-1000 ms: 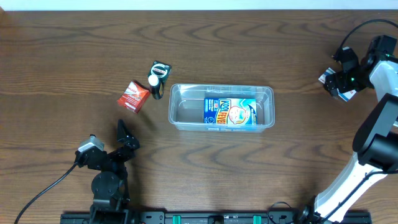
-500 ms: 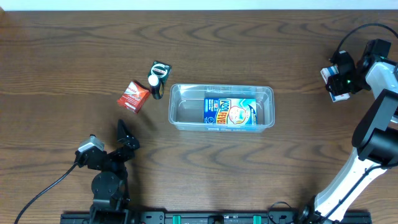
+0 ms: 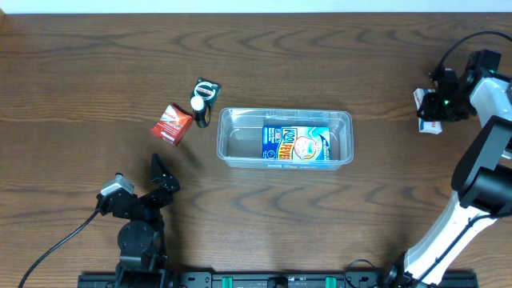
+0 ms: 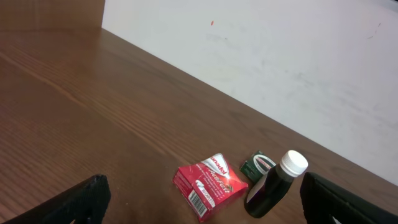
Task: Pack container
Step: 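Grasp the white Panadol box with the right gripper and lift, then carry the white box into the container beside the blue box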
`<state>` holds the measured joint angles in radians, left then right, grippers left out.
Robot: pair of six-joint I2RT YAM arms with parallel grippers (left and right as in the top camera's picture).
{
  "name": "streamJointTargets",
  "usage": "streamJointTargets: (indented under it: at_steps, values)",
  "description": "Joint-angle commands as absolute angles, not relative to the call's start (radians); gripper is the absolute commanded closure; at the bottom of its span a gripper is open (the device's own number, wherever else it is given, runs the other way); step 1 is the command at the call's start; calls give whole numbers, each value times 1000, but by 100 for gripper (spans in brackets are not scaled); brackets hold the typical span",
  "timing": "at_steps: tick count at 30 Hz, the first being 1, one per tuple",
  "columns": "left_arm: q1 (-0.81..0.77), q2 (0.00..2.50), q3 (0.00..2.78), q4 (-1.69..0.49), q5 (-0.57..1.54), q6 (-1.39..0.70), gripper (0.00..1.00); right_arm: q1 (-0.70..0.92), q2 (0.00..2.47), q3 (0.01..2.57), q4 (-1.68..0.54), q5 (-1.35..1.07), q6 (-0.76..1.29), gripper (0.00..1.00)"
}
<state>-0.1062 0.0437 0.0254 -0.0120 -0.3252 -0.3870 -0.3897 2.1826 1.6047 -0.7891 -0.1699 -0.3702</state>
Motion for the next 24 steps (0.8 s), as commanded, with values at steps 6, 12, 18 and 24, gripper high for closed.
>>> streamJointTargets:
  at_steps: [6, 12, 18, 24]
  values:
    - [-101, 37, 4, -44, -345, -371, 2, -221, 1880, 1657, -829, -215, -368, 62]
    - [-101, 36, 4, -44, -345, -371, 2, -23, 1704, 1657, -898, -214, -544, 59]
    - [-101, 36, 4, -44, -345, -371, 2, 174, 1636, 1657, -1017, -214, -813, 50]
    - [-101, 37, 4, -44, -345, -371, 2, 308, 1648, 1640, -1098, -213, -914, 55]
